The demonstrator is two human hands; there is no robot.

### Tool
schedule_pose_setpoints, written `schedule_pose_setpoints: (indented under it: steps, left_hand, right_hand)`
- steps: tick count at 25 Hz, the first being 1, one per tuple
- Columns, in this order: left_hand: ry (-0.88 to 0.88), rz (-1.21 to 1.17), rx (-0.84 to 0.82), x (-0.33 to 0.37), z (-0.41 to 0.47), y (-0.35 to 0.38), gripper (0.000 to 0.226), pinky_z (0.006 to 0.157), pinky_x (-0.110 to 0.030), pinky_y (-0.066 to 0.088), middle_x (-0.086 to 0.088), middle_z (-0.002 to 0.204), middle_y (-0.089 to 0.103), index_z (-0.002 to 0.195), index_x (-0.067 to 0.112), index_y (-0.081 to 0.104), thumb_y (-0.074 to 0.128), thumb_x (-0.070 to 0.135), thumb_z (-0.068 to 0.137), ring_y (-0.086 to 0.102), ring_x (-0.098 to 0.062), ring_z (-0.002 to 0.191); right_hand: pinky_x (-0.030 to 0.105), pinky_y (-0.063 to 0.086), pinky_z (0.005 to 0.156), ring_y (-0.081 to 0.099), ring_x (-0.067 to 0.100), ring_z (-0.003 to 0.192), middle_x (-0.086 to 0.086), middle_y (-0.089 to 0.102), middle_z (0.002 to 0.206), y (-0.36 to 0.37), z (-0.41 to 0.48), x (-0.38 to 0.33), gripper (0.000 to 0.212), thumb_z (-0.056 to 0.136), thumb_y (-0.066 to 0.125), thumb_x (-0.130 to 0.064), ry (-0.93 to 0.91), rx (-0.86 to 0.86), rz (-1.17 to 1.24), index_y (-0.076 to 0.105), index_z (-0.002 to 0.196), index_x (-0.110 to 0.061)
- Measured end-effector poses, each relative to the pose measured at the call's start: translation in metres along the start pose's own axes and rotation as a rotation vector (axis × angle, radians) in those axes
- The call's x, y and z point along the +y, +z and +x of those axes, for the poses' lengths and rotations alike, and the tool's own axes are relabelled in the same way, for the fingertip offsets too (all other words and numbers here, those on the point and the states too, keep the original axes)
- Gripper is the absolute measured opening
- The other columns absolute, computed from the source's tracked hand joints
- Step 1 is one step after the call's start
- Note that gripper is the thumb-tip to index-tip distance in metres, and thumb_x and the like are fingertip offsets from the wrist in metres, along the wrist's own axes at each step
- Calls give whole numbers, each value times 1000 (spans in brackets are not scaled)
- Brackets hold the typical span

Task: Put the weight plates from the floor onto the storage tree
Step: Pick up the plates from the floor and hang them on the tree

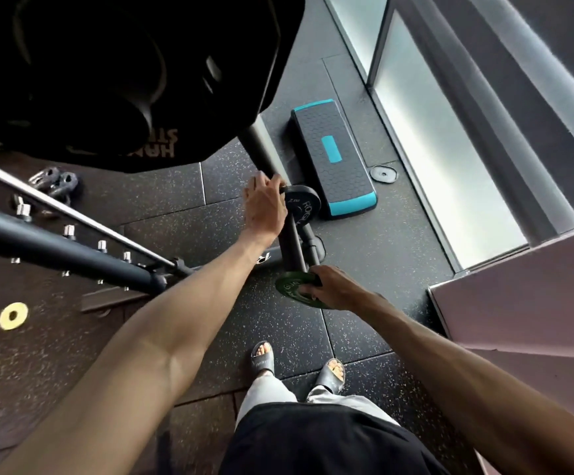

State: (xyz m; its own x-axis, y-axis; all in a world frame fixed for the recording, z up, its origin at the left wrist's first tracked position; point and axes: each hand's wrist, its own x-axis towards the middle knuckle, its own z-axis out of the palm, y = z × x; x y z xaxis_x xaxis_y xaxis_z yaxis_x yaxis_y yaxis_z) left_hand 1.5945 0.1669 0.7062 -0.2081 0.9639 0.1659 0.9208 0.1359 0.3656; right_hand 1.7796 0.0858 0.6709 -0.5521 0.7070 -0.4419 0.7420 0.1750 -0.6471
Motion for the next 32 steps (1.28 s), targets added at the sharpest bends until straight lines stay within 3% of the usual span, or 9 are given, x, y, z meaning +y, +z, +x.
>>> schedule_pose_setpoints:
  steps: [3,7,9,11,14,17,23,28,32]
  left_hand:
    - [160,-46,73,-7,-32,-8,14,73,-25,48,-10,91,59,90,7,62,50,1,89,55,-19,83]
    - [83,-198,-490,-31,-67,-7,30,70,-38,60,-7,82,73,87,12,71,44,-1,87,66,-16,67]
    - [72,-196,-762,-37,-74,-10,23,70,-33,58,-5,84,72,90,17,68,51,2,86,70,-21,76]
    - [96,-188,-885,-39,-82,-13,16,63,-24,51,-2,84,70,94,24,62,60,9,88,70,-21,77]
    - [163,-148,-796,-40,-89,-13,7,60,-18,46,4,80,68,94,18,65,64,12,91,69,-18,72]
    - [217,-132,-687,-39,-98,-12,7,63,-22,52,8,77,68,88,20,66,66,14,92,67,-9,63]
    - [309,-18,-514,-40,-111,-14,11,72,-28,57,2,83,72,100,15,68,65,22,93,66,-12,63]
    - [254,79,-392,-29,-89,-12,17,77,-33,58,-2,82,70,104,10,68,62,22,95,63,-16,66]
    - [203,140,-361,-24,-53,-14,11,83,-41,58,-6,81,72,97,7,69,62,15,95,69,-22,72]
  right_hand:
    - [37,54,70,67,22,75,5,70,87,-3,9,-4,24,91,67,-32,-12,9,26,69,96,-9]
    - [32,58,71,72,17,72,5,75,83,-7,14,-6,18,94,65,-26,-37,-2,147,71,96,-9]
    - [25,57,67,72,16,71,4,74,83,-10,13,-9,12,96,62,-22,-69,10,184,69,97,-12]
    - [23,54,64,69,13,70,1,71,84,-9,10,-13,12,96,63,-23,-85,48,173,68,99,-13]
    - [24,43,64,53,6,76,-11,53,84,-4,6,-13,16,95,65,-27,-147,151,20,67,96,-12]
    - [29,43,68,48,10,82,-16,43,82,-5,-1,-9,17,96,62,-30,-134,208,-39,66,96,-13]
    - [24,39,65,54,15,81,5,60,107,1,3,-5,21,97,58,-31,-145,275,-309,64,100,-11]
    - [28,39,70,53,22,98,9,57,103,-25,19,-17,21,96,59,-31,-40,437,-306,63,98,-10]
    - [29,36,69,61,26,92,10,64,97,-42,24,-22,17,100,50,-17,35,456,-270,63,103,-9]
